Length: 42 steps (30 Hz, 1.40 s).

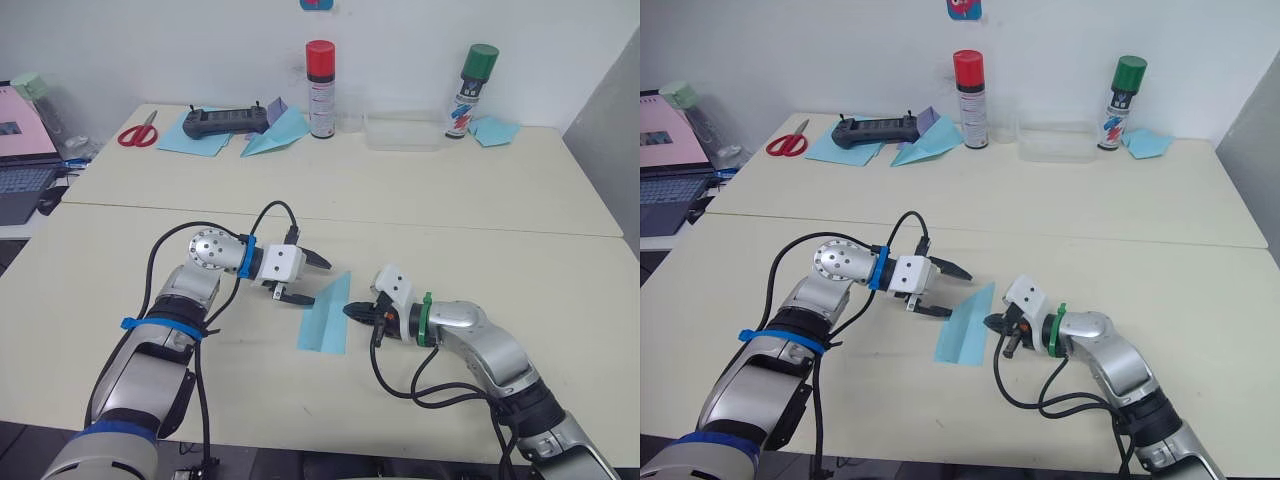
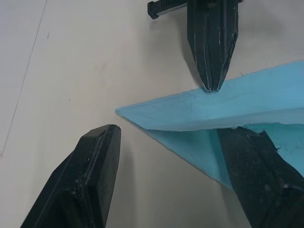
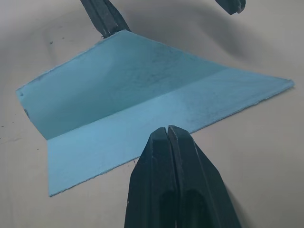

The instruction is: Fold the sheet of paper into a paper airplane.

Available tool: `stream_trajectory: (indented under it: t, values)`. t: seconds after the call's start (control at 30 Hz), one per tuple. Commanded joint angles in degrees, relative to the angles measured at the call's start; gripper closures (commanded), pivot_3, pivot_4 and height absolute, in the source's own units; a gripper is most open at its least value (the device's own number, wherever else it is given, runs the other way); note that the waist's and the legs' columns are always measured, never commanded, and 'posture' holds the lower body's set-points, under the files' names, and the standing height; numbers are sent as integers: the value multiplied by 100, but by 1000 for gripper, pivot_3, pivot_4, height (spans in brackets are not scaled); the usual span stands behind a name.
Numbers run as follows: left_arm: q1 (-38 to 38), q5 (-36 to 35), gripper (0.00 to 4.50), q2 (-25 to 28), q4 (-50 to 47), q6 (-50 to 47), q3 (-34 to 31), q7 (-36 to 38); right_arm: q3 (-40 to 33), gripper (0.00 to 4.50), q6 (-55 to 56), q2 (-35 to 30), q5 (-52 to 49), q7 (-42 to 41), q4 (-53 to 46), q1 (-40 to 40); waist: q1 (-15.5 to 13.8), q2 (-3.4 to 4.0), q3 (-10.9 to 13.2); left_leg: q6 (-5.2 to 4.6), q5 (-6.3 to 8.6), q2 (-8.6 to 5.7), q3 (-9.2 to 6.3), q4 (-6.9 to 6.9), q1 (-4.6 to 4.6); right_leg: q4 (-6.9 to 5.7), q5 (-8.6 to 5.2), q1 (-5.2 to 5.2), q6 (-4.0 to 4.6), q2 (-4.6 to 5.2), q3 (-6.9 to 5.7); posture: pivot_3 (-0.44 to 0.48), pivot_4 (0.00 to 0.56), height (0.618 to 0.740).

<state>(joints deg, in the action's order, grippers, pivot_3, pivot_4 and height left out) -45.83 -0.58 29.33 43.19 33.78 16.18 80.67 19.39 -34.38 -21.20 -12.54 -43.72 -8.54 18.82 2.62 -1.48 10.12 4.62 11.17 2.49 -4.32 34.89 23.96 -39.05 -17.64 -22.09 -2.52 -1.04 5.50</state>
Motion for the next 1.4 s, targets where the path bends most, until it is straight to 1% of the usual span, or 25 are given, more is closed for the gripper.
stream_trajectory:
  t: [0.03, 0.1, 0.2, 0.33, 0.5, 0.67, 0.77, 0.83, 0.87, 0.97, 1.07, 1.1, 1.13, 1.17, 1.23, 1.27, 1.33, 1.37, 1.4]
  values:
    - [-242, 194, 910, -166, 138, 525, 161, -37, 96, 4500, -110, -10, 23, -37, 87, -49, -2, 0, 0, 0, 0, 0, 0, 1, 0, 0, 0, 0, 0, 0, 0, 0, 150, 740]
    - [-305, 210, 910, -224, 231, 720, 223, 47, 92, 4500, -114, -9, 22, -39, 86, -42, 6, 0, 0, 0, 0, -1, 0, 1, 0, 0, 0, 0, 0, 0, 1, 0, 150, 740]
    - [-366, 276, 1494, -210, 413, 1153, 417, 360, 45, 4500, -143, -33, 3, -39, 60, -32, 12, 0, 0, 0, 0, 0, 0, 1, 0, -2, 0, 0, 0, -1, 0, 0, 150, 740]
    - [-439, 260, 2720, -254, 643, 1399, 475, 505, 6, 4500, -182, -20, -17, -5, 33, -47, 14, 0, 0, 0, 0, -1, 0, 1, 0, -2, 0, 1, 0, -1, 0, 0, 150, 740]
    - [-563, 243, 4409, -327, 822, 1421, 471, 567, -12, 4500, -232, -20, -41, 19, -33, -77, 18, 0, -1, 0, 0, -1, -1, 2, -1, -3, 0, 2, 0, -1, 1, 0, 150, 740]
    - [-703, 95, 4461, -370, 868, 746, 338, 738, -10, 4500, -238, -34, -42, 23, -72, -100, 20, 0, -1, 0, 0, -1, -2, 2, -1, -4, 0, 2, 0, -1, 0, 0, 150, 740]
    - [-710, -127, 4461, -398, 644, -70, 251, 978, -5, 4500, -225, -13, -69, -2, -87, -84, 22, 0, -1, -1, 0, -1, -2, 3, -1, -6, 0, 2, 0, -2, -1, 0, 150, 740]
    - [-691, -238, 3938, -338, 490, -453, 261, 1146, 10, 4500, -219, 7, -83, -13, -110, -80, 25, 0, -1, -1, 0, -1, -2, 3, -1, -6, 0, 2, 0, -2, -2, 0, 150, 740]
    - [-679, -297, 3743, -251, 407, -582, 365, 1179, 26, 4500, -219, 22, -82, -11, -112, -74, 28, 0, 0, 0, 0, -1, -3, 4, -1, -7, 0, 2, 0, -2, -2, 0, 150, 740]
    - [-632, -390, 2797, -67, 213, -706, 577, 1183, 69, 4500, -215, 51, -70, -20, -110, -61, 59, 0, 0, 0, 0, 1, -5, 3, -1, -8, 0, 2, 0, -4, -2, 0, 150, 740]
    - [-615, -426, 1800, -51, 149, -661, 625, 1183, 94, 4500, -213, 62, -67, -50, -115, -55, 61, 0, -1, 0, 0, 2, -8, 4, -2, -10, 0, 2, 0, -5, -5, 0, 150, 740]
    - [-628, -379, 1542, -95, 199, -554, 591, 1183, 110, 4500, -200, 59, -74, -82, -121, -50, 61, 0, 0, 0, 0, 2, -8, 4, -2, -11, 0, 2, 0, -5, -5, 0, 150, 740]
    - [-638, -343, 1142, -130, 240, -478, 561, 1183, 120, 4500, -189, 57, -79, -104, -123, -46, 61, 0, 0, 0, 0, 2, -8, 5, -1, -11, 0, 2, 0, -5, -4, 0, 150, 740]
    - [-654, -292, 892, -167, 284, -377, 545, 1182, 137, 4500, -183, 53, -85, -133, -135, -41, 61, 0, 0, 0, 0, 2, -8, 5, -1, -11, 1, 2, 0, -5, -5, 0, 150, 740]
    - [-672, -238, 202, -204, 340, -263, 534, 1181, 153, 4500, -181, 51, -88, -160, -147, -37, 61, 0, 0, 0, 0, 2, -8, 6, -2, -11, 1, 2, 0, -5, -5, 0, 150, 740]
    - [-677, -211, 26, -215, 355, -200, 534, 1181, 156, 4500, -188, 52, -97, -169, -165, -42, 62, 0, 0, 0, 0, 2, -8, 6, -1, -11, 1, 2, 1, -6, -5, 0, 150, 740]
    - [-688, -176, 26, -217, 379, -93, 575, 1183, 162, 4500, -204, 64, -102, -168, -177, -43, 62, 0, -1, 0, 0, 3, -8, 6, -2, -11, 1, 2, 1, -8, -4, 0, 150, 740]
    - [-708, -111, 26, -161, 413, 41, 697, 1183, 168, 4500, -205, 79, -93, -159, -158, -37, 62, 0, 0, 0, 0, 4, -8, 6, -2, -12, 1, 2, 1, -8, -4, 0, 150, 740]
    - [-735, -2, 203, -141, 492, 215, 723, 1183, 170, 4500, -203, 88, -82, -151, -142, -35, 63, 0, -1, 0, 0, 4, -8, 5, -2, -12, 1, 2, 1, -9, -4, 0, 150, 740]
